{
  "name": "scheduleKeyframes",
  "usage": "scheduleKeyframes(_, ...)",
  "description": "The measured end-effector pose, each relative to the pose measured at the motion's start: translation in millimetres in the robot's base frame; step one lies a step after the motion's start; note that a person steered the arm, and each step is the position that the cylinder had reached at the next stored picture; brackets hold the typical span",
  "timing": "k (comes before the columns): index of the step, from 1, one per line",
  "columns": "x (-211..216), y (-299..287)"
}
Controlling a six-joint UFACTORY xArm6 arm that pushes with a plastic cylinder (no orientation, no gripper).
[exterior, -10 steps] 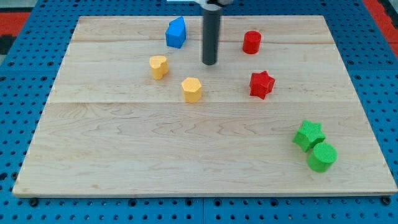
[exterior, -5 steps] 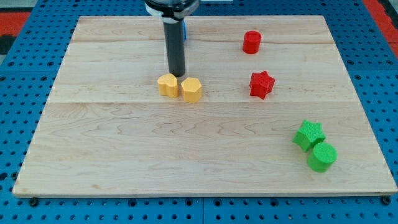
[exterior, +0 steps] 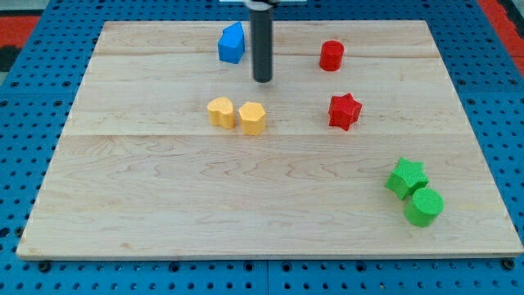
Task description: Move the red star towards the bottom center
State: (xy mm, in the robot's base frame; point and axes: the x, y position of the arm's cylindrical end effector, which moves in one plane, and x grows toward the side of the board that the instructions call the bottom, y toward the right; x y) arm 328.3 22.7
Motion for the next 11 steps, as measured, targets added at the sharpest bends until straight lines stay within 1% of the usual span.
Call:
scheduleKeyframes(1, 10, 66)
scheduleKeyframes(2, 43, 103)
scheduleKeyframes(4, 96, 58)
scheduleKeyframes(5, 94, 97)
scheduleKeyframes(6, 103, 107)
scheduleKeyframes(7, 116, 58)
scheduleKeyframes(8, 141, 25)
scheduleKeyframes(9, 132, 30)
scheduleKeyframes(10, 112, 63)
scheduleKeyframes(11, 139, 77)
